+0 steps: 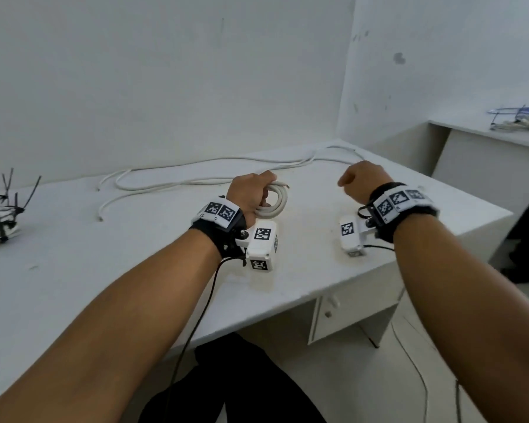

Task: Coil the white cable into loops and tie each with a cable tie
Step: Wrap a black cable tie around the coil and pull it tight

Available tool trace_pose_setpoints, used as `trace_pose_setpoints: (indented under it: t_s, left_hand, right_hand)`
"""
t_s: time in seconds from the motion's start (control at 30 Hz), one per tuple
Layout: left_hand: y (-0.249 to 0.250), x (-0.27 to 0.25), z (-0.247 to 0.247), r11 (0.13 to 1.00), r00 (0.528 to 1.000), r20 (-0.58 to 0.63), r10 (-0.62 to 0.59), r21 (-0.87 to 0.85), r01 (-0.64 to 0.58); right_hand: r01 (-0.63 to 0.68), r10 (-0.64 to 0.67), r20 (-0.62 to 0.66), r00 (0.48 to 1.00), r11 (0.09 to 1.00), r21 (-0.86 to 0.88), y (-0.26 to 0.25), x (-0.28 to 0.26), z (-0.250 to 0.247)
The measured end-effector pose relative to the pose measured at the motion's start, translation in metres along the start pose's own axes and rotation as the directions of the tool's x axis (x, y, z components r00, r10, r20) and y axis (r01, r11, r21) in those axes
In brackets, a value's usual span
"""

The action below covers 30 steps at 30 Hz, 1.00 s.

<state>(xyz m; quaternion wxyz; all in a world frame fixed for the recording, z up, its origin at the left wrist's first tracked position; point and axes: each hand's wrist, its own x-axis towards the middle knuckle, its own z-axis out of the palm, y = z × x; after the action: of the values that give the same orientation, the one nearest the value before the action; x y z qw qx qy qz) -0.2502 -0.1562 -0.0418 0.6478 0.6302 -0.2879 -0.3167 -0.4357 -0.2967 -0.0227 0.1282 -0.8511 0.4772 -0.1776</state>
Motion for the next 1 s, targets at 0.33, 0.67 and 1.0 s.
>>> trace_pose_setpoints:
  t_s: [0.33, 0.67, 1.0]
  left_hand:
    - [-0.010, -0.002, 0.003, 1.000, 1.000, 0.014, -0.008, -0.025, 0.009]
    - [-0.006, 0.010, -0.047, 0.996, 0.997, -0.063, 0.046, -0.067, -0.050]
    - [-0.009, 0.013, -0.140, 0.994, 0.974, -0.199, 0.103, -0.006, -0.107]
  right_hand:
    - [0.019, 0.093, 0.316, 0.944, 0.942, -0.335, 0.041, 0.025, -0.003]
    - [0.138, -0.117, 0.109, 0.987, 0.968, -0.209, 0.013, 0.050, 0.003]
    - [0.181, -0.146, -0.110, 0.983, 0.697, 0.694, -0.130, 0.063, 0.062]
